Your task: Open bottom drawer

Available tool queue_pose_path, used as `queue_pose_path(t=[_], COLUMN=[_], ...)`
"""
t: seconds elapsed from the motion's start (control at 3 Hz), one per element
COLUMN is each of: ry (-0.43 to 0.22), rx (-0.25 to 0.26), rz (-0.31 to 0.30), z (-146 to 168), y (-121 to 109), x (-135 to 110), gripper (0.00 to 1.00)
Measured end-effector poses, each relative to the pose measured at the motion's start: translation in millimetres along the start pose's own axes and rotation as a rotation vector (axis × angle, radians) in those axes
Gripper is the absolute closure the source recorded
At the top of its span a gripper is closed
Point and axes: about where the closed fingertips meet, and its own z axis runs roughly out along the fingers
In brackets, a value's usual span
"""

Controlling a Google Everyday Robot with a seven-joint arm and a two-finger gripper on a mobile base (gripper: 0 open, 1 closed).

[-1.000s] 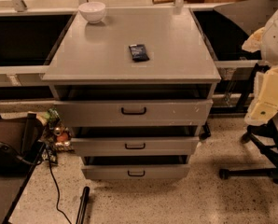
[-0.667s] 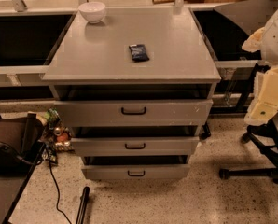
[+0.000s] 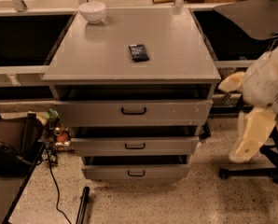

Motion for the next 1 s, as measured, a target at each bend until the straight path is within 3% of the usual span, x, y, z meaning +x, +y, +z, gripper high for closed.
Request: queue_pose_path(t=[0.67,1.0], ry=[-0.214,-0.214], rx=[-0.240,-0.240], rz=[-0.007,-0.007], z=[132.2,132.5], y=[74.4,74.4], x=[-9.6,-9.5], gripper=[0.00,0.00])
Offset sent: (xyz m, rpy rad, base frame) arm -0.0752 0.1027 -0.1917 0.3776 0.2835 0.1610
